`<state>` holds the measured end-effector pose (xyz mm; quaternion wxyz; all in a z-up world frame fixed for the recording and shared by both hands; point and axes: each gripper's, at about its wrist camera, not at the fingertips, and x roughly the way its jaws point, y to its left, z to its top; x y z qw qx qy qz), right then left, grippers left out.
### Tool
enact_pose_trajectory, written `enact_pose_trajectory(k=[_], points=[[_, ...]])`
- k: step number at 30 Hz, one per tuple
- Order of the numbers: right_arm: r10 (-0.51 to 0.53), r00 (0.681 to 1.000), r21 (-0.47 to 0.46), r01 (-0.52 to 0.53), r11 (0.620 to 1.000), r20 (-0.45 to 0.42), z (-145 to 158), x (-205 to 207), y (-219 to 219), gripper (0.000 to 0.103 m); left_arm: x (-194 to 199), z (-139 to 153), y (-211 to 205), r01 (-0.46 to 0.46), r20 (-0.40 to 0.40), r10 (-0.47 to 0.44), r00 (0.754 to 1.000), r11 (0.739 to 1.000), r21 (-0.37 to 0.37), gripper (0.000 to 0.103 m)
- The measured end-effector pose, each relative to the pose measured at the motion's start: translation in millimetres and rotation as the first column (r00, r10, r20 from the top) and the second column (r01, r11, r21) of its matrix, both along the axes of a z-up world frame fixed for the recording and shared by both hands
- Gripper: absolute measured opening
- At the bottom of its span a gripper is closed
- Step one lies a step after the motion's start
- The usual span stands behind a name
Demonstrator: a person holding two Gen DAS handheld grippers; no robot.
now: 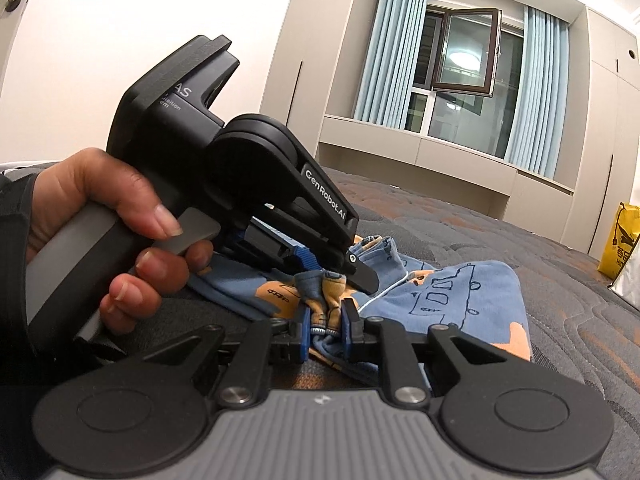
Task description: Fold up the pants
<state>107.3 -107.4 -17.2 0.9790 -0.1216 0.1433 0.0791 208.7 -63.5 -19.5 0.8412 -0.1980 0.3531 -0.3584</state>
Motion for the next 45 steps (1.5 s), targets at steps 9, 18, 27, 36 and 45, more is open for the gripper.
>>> enact_pose_trajectory(k=[9, 18, 27, 36, 45], points=[[0.005, 1.0, 0.027, -0.004, 1.0, -0.007, 4.0, -2.9, -3.7, 0.019, 1.6, 5.9, -2.9, -0.027, -0.038, 0.026, 0.999, 1.0, -0.011, 0.012], [0.021, 0.999, 0.163, -0.012, 0.987, -0.05, 31.0, 2.6, -7.8, 0.02, -0.6, 38.6, 11.6, -0.037, 0.003, 0.037, 0.999, 0.999, -0.019, 0.01], [0.195, 0.978, 0.201, -0.176, 0.964, -0.077, 48.6, 22.5, 41.9, 0.02, 12.4, 46.9, 88.3, -0.144, -0.009, 0.145, 0.989, 0.987, 0.073, 0.01], [0.212, 0.965, 0.174, -0.185, 0.967, -0.156, 38.9, 36.5, 66.4, 0.035, 33.4, 19.7, 115.3, -0.126, -0.053, 0.129, 0.99, 0.991, 0.048, 0.014], [0.229, 0.97, 0.215, -0.207, 0.954, -0.08, 43.8, 18.4, 42.4, 0.097, 21.7, 28.8, 128.9, -0.205, -0.017, 0.205, 0.979, 0.979, -0.006, 0.069]])
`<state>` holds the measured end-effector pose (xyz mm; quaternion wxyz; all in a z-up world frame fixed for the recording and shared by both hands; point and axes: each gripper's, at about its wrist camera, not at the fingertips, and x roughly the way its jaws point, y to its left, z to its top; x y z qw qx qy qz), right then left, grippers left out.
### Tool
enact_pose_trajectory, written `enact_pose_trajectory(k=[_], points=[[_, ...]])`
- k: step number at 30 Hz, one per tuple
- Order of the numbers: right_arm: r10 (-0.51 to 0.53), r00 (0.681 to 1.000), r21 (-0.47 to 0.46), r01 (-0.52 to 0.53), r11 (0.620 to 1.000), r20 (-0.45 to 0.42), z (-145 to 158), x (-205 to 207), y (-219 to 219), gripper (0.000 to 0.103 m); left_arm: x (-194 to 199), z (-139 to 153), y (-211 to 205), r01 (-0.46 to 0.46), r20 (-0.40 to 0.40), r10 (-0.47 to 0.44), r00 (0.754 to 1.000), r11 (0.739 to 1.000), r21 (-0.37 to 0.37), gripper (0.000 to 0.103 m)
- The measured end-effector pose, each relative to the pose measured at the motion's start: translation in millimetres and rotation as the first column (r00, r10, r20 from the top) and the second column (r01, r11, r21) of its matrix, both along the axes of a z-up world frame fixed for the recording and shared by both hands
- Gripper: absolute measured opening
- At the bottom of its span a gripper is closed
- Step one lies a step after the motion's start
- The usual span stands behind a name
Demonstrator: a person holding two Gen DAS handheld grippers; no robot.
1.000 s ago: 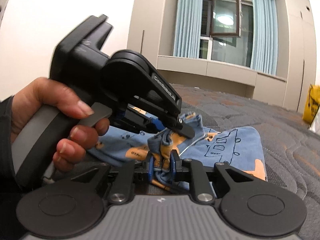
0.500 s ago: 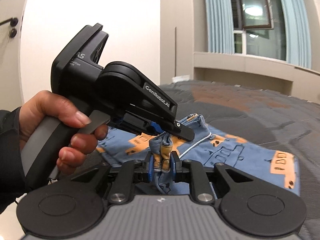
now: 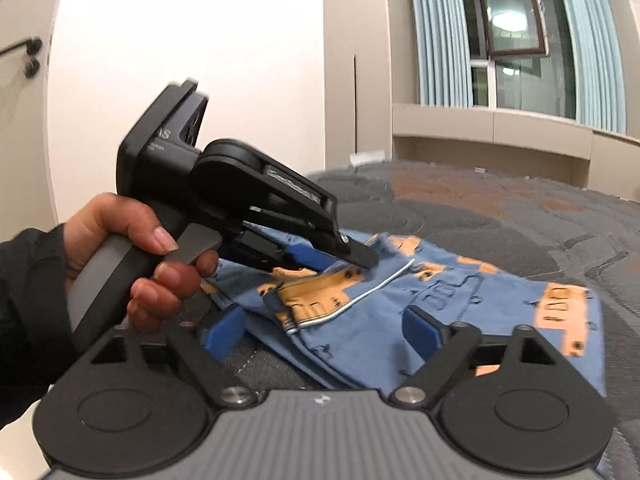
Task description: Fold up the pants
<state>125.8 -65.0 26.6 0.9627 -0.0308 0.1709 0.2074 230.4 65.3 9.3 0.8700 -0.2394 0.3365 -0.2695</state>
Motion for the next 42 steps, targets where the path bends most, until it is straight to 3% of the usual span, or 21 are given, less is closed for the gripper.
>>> enact_pose_trajectory(k=[2, 6, 12, 17, 19, 22, 25, 29, 32, 36, 40, 42], points=[[-0.047, 0.998, -0.001, 0.047, 0.999, 0.029, 2.1, -8.1, -14.0, 0.102, -4.7, 10.5, 1.3, -0.057, 0.051, 0.055, 0.997, 0.998, 0.035, 0.078], [-0.181, 0.98, -0.01, 0.182, 0.983, 0.081, 13.6, -10.7, -44.4, 0.103, -13.7, 24.0, -8.9, -0.154, 0.128, 0.138, 0.982, 0.981, 0.12, 0.102], [-0.297, 0.949, -0.159, 0.311, 0.937, 0.107, 24.2, 16.8, -80.7, 0.103, -20.1, 24.6, -36.9, -0.231, 0.182, 0.18, 0.967, 0.919, 0.318, 0.102], [-0.3, 0.948, -0.316, 0.317, 0.894, 0.103, 23.9, 69.7, -85.1, 0.103, -19.9, 9.2, -55.0, -0.264, 0.232, 0.168, 0.958, 0.83, 0.491, 0.103], [-0.323, 0.942, -0.403, 0.333, 0.853, 0.095, 16.2, 94.0, -82.6, 0.103, -17.8, 5.7, -48.4, -0.261, 0.21, 0.182, 0.961, 0.849, 0.46, 0.103], [-0.392, 0.91, -0.511, 0.405, 0.758, 0.139, -2.9, 118.3, -87.2, 0.103, -15.9, 3.0, -41.1, -0.26, 0.19, 0.196, 0.962, 0.871, 0.417, 0.103], [-0.393, 0.909, -0.465, 0.41, 0.785, 0.139, -13.2, 115.5, -98.3, 0.103, -16.6, 2.6, -44.5, -0.26, 0.195, 0.192, 0.962, 0.863, 0.434, 0.103], [-0.386, 0.907, -0.479, 0.418, 0.772, 0.169, -16.2, 111.0, -95.4, 0.103, -16.8, 3.3, -41.5, -0.264, 0.195, 0.198, 0.96, 0.872, 0.413, 0.103], [-0.378, 0.903, -0.454, 0.428, 0.781, 0.202, -3.0, 86.7, -92.2, 0.103, -29.1, 13.2, -34.7, -0.289, 0.187, 0.234, 0.954, 0.88, 0.376, 0.102], [-0.345, 0.905, -0.423, 0.422, 0.802, 0.249, 12.5, 42.3, -83.6, 0.103, -61.9, 20.8, -34.8, -0.27, 0.241, 0.187, 0.952, 0.883, 0.383, 0.102], [-0.333, 0.92, -0.488, 0.391, 0.78, 0.206, -1.8, 31.6, -71.8, 0.103, -77.2, 4.6, -46.9, -0.249, 0.245, 0.149, 0.958, 0.856, 0.454, 0.103], [-0.338, 0.926, -0.501, 0.375, 0.78, 0.166, -13.8, 36.2, -69.3, 0.103, -82.7, 1.8, -48.1, -0.261, 0.259, 0.155, 0.953, 0.853, 0.451, 0.103]])
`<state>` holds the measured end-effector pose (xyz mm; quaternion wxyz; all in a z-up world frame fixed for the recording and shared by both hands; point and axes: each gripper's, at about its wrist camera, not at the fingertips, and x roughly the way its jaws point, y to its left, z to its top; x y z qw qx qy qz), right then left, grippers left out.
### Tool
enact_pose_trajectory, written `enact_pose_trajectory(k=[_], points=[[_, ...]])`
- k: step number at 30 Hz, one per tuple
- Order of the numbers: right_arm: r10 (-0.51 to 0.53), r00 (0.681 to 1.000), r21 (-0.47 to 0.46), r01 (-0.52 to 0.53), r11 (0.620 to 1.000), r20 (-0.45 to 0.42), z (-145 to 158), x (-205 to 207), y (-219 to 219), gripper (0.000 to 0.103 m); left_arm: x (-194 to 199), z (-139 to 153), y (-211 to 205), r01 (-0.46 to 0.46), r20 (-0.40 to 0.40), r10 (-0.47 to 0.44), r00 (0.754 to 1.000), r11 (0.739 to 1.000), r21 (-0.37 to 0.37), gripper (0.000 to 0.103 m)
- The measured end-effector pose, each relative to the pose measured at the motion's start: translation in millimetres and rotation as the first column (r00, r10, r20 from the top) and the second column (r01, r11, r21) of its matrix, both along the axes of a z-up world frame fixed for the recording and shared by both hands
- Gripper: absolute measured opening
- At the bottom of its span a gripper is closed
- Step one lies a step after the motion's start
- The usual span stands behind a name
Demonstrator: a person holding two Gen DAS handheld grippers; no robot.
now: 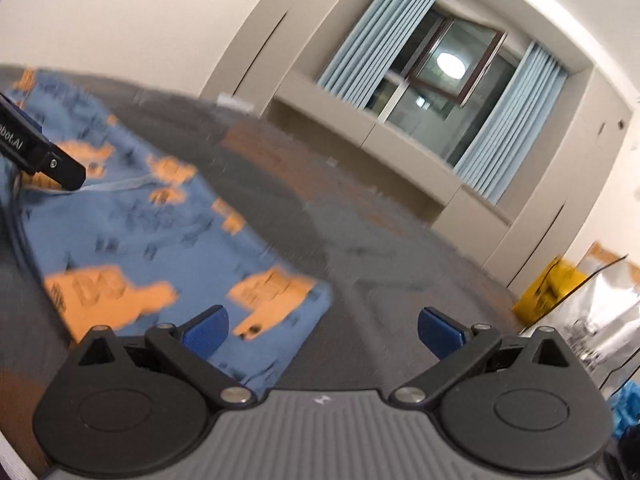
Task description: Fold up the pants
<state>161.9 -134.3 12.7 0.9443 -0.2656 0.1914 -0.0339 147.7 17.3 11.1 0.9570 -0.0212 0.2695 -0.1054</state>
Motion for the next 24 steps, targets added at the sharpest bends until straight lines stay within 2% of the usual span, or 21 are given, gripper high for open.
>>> enact_pose_trajectory(k=[2, 4, 7, 8, 10, 12, 14, 15, 18, 24], points=[[-0.013, 1.0, 0.013, 0.012, 1.0, 0.02, 1.0, 0.5, -0.2, 0.103, -3.3, 2.8, 2.7, -0.015, 0.006, 0.015, 1.0, 1.0, -0.007, 0.102], [-0.02, 1.0, 0.033, 0.02, 0.999, 0.01, 1.5, 3.2, -0.4, 0.103, -8.0, 8.4, 13.5, -0.067, 0.015, 0.068, 0.998, 0.997, -0.033, 0.102], [-0.025, 1.0, 0.027, 0.024, 0.999, 0.018, 0.6, 2.1, 1.8, 0.103, -16.9, 17.0, 50.8, -0.166, 0.067, 0.175, 0.982, 0.978, -0.123, 0.102], [-0.026, 1.0, 0.03, 0.026, 0.999, 0.017, 0.0, 2.4, 1.1, 0.103, -17.1, 17.6, 64.0, -0.211, 0.072, 0.223, 0.972, 0.967, -0.144, 0.103], [-0.026, 1.0, 0.036, 0.025, 0.999, 0.015, -0.2, 3.2, 1.1, 0.103, -12.5, 15.5, 95.4, -0.327, 0.077, 0.343, 0.936, 0.93, -0.168, 0.103], [-0.024, 1.0, 0.038, 0.024, 0.999, 0.013, -1.0, 3.7, 0.1, 0.103, -0.3, 12.9, 121.0, -0.434, 0.048, 0.445, 0.894, 0.888, -0.151, 0.102], [-0.025, 1.0, 0.041, 0.024, 0.999, 0.014, -1.4, 3.6, -0.5, 0.103, 12.4, 10.9, 141.1, -0.474, 0.017, 0.482, 0.876, 0.867, -0.151, 0.102], [-0.026, 1.0, 0.042, 0.025, 0.999, 0.016, -1.5, 4.3, -0.8, 0.103, 17.9, 10.4, 149.1, -0.468, 0.007, 0.476, 0.879, 0.868, -0.168, 0.102], [-0.027, 0.999, 0.033, 0.026, 0.999, 0.024, -2.6, 2.0, -0.5, 0.103, 33.2, 8.3, 165.2, -0.4, -0.012, 0.41, 0.912, 0.883, -0.248, 0.102], [-0.025, 0.999, 0.027, 0.025, 0.999, 0.029, -4.2, 1.1, 1.3, 0.103, 52.6, 2.9, 164.5, -0.311, -0.035, 0.315, 0.949, 0.904, -0.292, 0.102]])
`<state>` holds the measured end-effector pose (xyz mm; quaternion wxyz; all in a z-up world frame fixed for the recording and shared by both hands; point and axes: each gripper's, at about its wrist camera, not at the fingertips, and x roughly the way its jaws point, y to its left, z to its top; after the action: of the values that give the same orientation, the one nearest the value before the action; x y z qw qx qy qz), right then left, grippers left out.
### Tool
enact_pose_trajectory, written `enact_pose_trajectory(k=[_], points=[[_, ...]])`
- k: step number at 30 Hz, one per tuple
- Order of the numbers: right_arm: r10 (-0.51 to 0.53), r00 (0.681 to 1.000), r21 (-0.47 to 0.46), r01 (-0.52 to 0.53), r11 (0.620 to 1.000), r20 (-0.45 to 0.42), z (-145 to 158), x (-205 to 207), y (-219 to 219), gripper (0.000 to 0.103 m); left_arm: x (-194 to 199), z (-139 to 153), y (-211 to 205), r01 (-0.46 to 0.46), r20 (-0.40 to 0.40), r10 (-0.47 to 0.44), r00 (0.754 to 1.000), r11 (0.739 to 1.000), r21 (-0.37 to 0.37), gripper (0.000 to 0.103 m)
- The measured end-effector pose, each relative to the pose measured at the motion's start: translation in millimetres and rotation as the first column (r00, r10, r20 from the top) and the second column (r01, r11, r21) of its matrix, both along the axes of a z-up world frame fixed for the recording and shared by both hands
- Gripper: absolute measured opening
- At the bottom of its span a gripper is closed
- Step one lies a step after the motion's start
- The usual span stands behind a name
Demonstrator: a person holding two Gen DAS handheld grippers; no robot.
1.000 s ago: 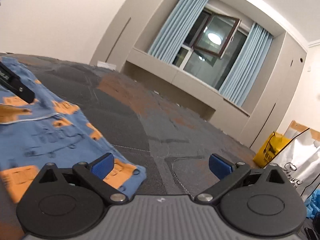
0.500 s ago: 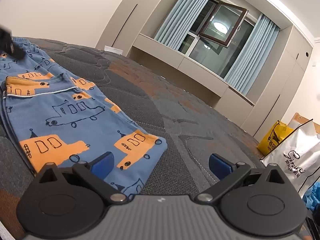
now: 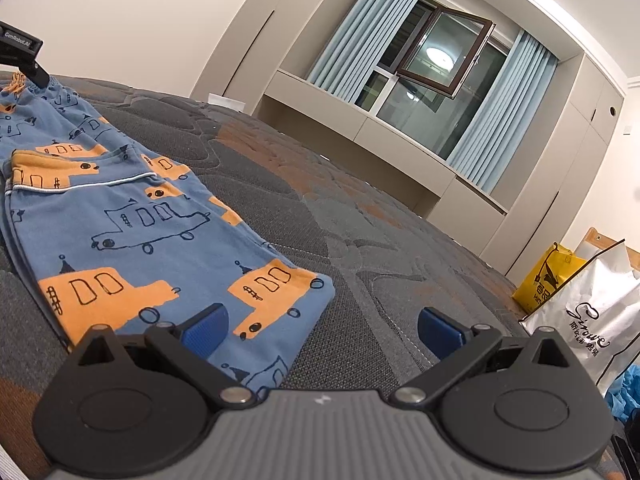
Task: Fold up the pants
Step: 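Grasp the elastic waistband with the left gripper and lift it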
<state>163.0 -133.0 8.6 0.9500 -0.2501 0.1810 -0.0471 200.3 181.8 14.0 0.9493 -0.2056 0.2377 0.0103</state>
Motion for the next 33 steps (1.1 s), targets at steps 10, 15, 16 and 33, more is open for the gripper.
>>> enact_pose_trajectory(k=[10, 15, 16, 33], points=[[-0.001, 1.0, 0.004, 0.001, 1.0, -0.001, 0.5, -0.7, -0.9, 0.103, 0.3, -16.0, 23.2, 0.057, 0.083, -0.042, 0.996, 0.98, -0.191, 0.102], [0.0, 1.0, 0.011, 0.0, 1.0, -0.004, 0.3, -0.7, -1.9, 0.103, -0.1, -14.4, 18.2, 0.024, 0.063, -0.014, 0.998, 0.986, -0.166, 0.093], [0.0, 1.0, 0.011, 0.0, 1.0, -0.004, 0.3, -0.8, -2.0, 0.103, -1.0, -13.0, 15.5, 0.001, 0.05, 0.007, 0.999, 0.989, -0.148, 0.089], [0.043, 0.999, 0.032, -0.044, 0.999, 0.021, 0.2, -9.5, -3.5, 0.103, 2.3, 2.4, 4.7, -0.131, 0.001, 0.133, 0.991, 0.98, -0.152, 0.017]])
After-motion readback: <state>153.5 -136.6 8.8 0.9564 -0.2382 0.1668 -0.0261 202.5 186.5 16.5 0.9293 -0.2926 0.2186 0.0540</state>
